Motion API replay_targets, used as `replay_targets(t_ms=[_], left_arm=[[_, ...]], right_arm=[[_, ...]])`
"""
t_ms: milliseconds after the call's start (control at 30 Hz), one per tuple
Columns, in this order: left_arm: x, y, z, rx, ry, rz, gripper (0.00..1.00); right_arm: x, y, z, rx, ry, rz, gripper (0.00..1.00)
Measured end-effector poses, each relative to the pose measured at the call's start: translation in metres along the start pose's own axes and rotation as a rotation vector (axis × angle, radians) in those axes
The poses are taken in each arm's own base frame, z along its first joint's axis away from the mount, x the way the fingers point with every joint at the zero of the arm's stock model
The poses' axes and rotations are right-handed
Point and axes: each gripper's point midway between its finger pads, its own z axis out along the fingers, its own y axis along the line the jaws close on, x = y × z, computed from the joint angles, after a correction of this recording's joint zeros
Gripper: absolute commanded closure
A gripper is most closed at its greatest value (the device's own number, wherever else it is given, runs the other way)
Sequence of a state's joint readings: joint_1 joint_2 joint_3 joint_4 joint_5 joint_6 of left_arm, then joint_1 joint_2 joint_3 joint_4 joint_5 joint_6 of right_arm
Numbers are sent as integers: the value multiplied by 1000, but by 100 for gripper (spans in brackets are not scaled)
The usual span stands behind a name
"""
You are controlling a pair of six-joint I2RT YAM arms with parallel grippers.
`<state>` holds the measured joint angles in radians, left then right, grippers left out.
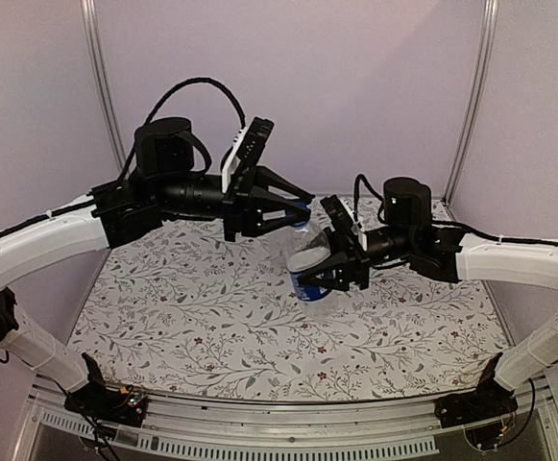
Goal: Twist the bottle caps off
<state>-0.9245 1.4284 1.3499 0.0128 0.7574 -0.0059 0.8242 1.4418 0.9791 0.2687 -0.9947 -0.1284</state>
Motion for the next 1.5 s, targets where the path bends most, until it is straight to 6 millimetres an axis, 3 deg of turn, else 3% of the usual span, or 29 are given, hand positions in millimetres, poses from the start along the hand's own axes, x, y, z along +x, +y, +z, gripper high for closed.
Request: replay_targets(t_ms=[200,400,733,833,1000,1200,1300,1500], left_arm=[[5,23,-9,-164,-11,-58,100],[7,57,-18,-450,-49,-147,100],[7,90,-27,-710,-97,-272,99],[9,94,-27,-733,-94,-291,86],[8,90,-23,-687,-91,-271,43],[-4,80,-24,-583,-100,-199,13],[-12,71,-26,-514,-99,-156,8],[-17,38,-21,-283,-76,-60,9]], right_arm=[[3,-29,-5,181,25,2,57],[1,-60,-17,388,39,-7,57],[-2,-81,-33,551,42,-12,57],[0,-84,-34,568,44,-8,58],[1,-78,-32,535,42,-8,58],[1,-60,-26,419,33,-11,58],[1,-49,-22,351,29,-11,58],[-1,-20,-14,179,16,-9,58]])
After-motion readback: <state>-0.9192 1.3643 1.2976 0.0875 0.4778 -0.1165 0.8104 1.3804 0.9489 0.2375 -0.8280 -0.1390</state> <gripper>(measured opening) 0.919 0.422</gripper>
